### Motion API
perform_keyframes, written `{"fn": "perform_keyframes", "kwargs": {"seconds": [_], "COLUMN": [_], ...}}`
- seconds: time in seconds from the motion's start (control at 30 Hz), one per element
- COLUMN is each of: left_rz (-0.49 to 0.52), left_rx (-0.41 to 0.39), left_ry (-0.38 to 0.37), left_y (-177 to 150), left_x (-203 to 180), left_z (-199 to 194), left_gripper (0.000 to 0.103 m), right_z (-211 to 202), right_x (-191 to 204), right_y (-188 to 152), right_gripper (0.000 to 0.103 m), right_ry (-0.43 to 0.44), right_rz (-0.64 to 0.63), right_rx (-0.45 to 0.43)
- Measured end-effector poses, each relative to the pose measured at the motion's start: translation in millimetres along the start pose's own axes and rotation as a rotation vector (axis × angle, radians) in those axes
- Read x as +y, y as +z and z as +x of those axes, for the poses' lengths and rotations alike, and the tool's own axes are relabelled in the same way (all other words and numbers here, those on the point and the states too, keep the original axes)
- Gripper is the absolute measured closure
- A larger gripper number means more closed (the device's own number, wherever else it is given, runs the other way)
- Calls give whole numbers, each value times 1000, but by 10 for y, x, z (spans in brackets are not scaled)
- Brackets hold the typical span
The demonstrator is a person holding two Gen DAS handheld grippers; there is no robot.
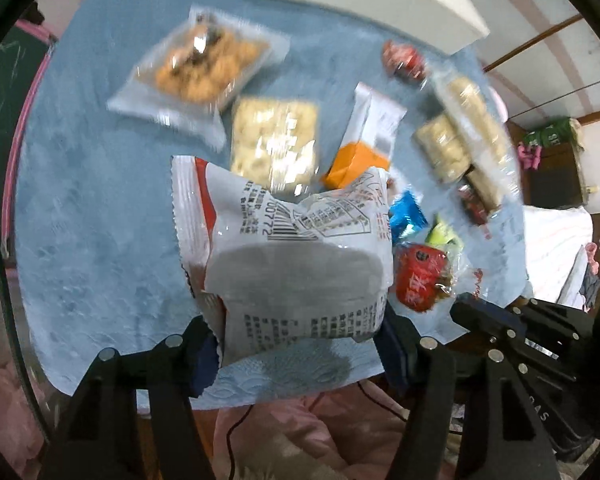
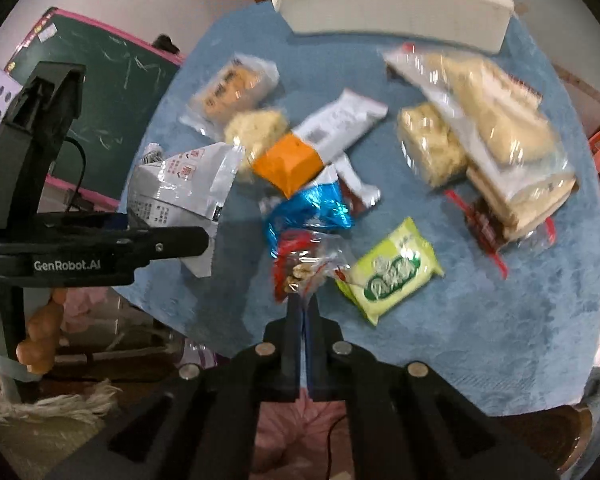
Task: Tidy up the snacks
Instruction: 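Carry both snacks over the white bin and open both tools to drop them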
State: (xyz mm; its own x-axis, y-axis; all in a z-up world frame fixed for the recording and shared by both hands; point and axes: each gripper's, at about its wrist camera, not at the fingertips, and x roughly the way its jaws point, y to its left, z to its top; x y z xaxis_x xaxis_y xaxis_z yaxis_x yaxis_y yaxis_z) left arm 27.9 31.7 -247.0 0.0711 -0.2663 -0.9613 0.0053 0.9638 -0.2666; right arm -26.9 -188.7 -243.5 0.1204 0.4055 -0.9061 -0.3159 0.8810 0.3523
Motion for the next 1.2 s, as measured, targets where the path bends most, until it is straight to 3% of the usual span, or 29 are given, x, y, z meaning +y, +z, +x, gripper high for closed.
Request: {"fn": "perform_keyframes", "kwargs": {"seconds": [0.2, 0.47, 0.67, 0.8, 0.97, 1.13, 1.2], "left_rz": [62, 162, 198, 200, 180, 135, 110], "left_rx": [-97, -240, -345, -391, -400, -406, -400], "left_ry": [-36, -50, -55, -29, 8, 17, 30], "left_y": [364, 928, 1570, 1997, 2567, 2920, 3023], "left_x": [-106, -317, -644, -838, -1046, -1055, -1008], "left_z": [-657, -1360, -1750, -1828, -1758, -1592, -1524], "left_gripper": [39, 39, 38, 38, 37, 18, 12], "right_z": [-396, -1250, -1696, -1870, -1801, -1555, -1456], "right_x": [166, 243, 116, -71, -334, -580, -648], "right_y": [259, 757, 1365, 1816, 2395, 2822, 2935], "right_gripper": [102, 102, 102, 102, 101, 100, 94], "right_ry": [-24, -83, -146, -157, -191, -259, -267], "right_rz": [12, 14, 4, -4, -18, -43, -59], "right_rx": [-118, -340, -443, -484, -474, -441, -412]}}
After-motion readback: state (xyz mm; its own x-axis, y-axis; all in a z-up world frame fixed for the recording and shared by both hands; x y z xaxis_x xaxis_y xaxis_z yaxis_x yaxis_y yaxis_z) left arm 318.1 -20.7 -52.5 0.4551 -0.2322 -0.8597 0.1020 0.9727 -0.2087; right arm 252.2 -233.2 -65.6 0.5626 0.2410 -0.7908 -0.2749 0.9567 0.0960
